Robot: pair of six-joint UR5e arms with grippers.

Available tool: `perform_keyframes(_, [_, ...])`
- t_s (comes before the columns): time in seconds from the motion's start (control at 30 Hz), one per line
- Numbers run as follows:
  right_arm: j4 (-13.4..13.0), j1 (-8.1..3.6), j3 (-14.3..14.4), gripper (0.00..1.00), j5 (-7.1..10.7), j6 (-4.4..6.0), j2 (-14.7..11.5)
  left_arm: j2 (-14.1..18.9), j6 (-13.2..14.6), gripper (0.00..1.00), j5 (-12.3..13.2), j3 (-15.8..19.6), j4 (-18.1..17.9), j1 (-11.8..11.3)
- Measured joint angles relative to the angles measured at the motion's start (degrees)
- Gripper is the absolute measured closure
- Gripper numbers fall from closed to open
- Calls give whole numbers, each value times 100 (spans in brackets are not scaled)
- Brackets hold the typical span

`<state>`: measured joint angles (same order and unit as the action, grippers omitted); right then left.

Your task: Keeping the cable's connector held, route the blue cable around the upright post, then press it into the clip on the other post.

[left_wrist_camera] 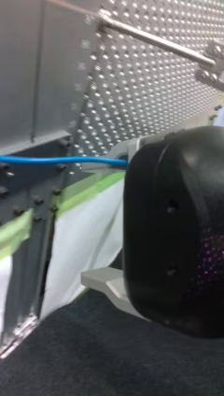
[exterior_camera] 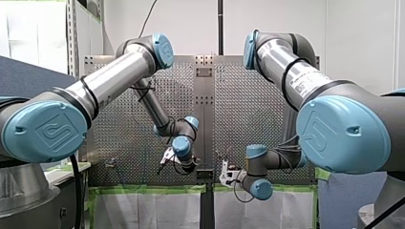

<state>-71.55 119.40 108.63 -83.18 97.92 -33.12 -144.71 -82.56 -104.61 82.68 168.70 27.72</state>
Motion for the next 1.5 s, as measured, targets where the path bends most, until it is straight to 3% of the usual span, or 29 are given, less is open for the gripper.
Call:
perform_keyframes(0.47, [15,0,3,100,2,-96,2,-40,-469,0,708,0,-174,101])
perform_keyframes(1.0, [6,-28,2,100,2,-123,2,-34,-1132,0,1419,0,-466,78])
perform_keyframes(1.13, [1,-35,-1,100,3,-127,2,-34,-1211,0,1380,0,-485,67])
perform_keyframes(1.33, [-5,-46,-3,100,2,-130,2,-34,-1215,0,1104,0,-575,62])
perform_keyframes(1.4, [-7,-50,-3,100,2,-130,2,-34,-1230,15,1014,0,-586,65])
perform_keyframes(1.43, [-8,-51,-4,100,2,-130,2,-34,-1234,15,976,0,-588,69])
perform_keyframes(1.5, [-9,-56,-4,100,2,-130,2,-34,-1236,36,877,0,-594,81])
